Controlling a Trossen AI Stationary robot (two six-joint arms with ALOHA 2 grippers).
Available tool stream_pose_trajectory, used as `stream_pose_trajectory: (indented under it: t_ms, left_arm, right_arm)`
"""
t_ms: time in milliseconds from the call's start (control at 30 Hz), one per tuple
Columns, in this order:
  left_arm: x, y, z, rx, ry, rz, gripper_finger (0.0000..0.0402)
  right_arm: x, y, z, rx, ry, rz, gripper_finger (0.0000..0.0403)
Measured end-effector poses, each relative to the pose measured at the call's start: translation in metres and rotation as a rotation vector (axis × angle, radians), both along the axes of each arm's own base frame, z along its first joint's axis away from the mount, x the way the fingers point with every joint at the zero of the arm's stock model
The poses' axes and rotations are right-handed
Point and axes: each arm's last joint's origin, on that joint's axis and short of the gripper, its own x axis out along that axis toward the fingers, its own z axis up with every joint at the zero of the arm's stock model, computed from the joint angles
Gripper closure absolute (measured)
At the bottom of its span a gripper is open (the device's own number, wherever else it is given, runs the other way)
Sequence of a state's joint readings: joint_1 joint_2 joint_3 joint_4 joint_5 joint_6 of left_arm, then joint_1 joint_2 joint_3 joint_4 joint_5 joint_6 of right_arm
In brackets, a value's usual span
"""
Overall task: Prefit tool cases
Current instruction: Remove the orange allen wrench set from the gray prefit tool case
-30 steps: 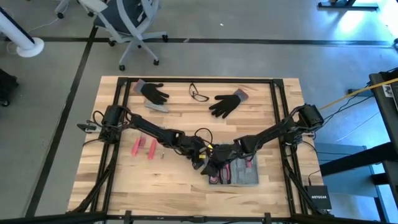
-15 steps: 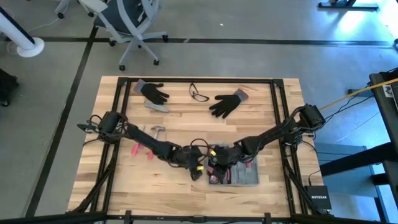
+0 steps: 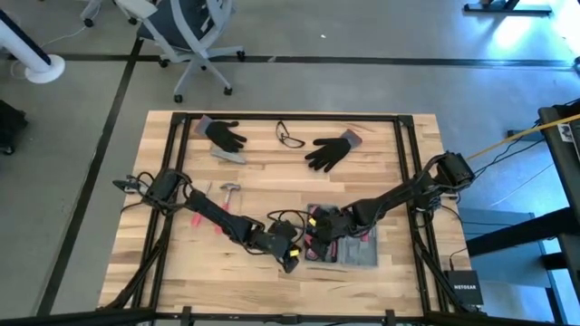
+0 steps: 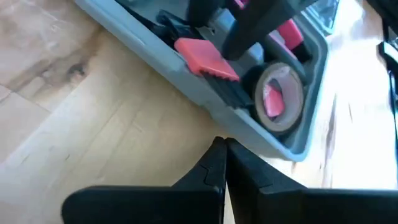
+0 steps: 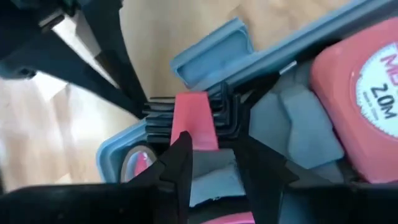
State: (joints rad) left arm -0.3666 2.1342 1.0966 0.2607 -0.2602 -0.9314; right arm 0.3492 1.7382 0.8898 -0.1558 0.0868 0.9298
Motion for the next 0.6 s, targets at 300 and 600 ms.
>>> stream_pose_trajectory:
  t_ms: [300, 600]
  left_arm:
    - [0.005, 0.013, 0.000, 0.035, -0.014, 0.024, 0.0401]
    - [0.007, 0.020, 0.001, 0.085, -0.022, 0.011, 0.0401]
  right_arm:
    - [0.003, -0.002, -0.003, -0.084, -0.034, 0.023, 0.0325]
    - [0.024, 0.002, 0.005, 0.014, -0.256, -0.016, 0.0386]
